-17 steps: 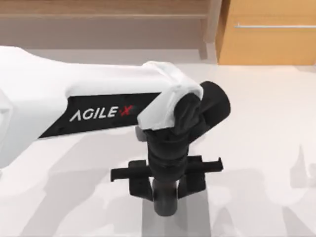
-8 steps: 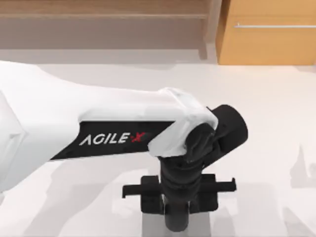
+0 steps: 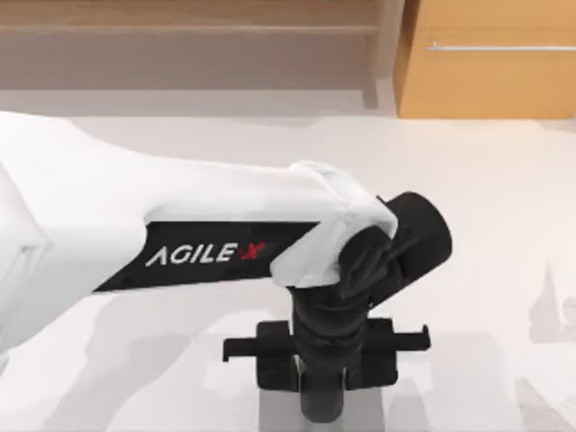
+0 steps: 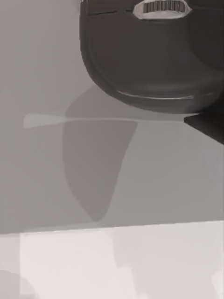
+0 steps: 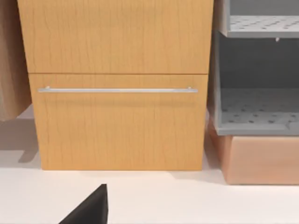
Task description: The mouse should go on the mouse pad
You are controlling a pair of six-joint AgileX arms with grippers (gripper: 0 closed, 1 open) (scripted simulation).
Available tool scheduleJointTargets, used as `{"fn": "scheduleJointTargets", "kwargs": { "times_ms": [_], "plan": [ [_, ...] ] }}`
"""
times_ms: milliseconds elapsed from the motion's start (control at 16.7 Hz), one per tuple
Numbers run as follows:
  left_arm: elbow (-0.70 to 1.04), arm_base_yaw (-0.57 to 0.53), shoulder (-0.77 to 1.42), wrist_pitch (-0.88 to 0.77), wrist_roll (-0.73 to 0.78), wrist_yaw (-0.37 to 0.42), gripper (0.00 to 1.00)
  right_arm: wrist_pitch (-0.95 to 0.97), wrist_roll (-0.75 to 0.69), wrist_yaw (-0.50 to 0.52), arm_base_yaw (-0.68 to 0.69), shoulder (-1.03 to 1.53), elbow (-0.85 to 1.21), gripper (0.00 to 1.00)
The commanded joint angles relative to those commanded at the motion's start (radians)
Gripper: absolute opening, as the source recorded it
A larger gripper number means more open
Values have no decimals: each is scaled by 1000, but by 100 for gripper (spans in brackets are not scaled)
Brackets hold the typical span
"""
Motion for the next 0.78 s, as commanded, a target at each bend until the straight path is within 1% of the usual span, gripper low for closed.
{"fn": "scheduleJointTargets", "kwargs": {
  "times_ms": [540,600,780],
  "plan": [
    [0,0,0,0,0,0,98,0,0,0,0,0,0,100],
    [0,0,0,0,0,0,100,0,0,0,0,0,0,100],
    [0,0,0,0,0,0,100,0,0,0,0,0,0,100]
  ]
}}
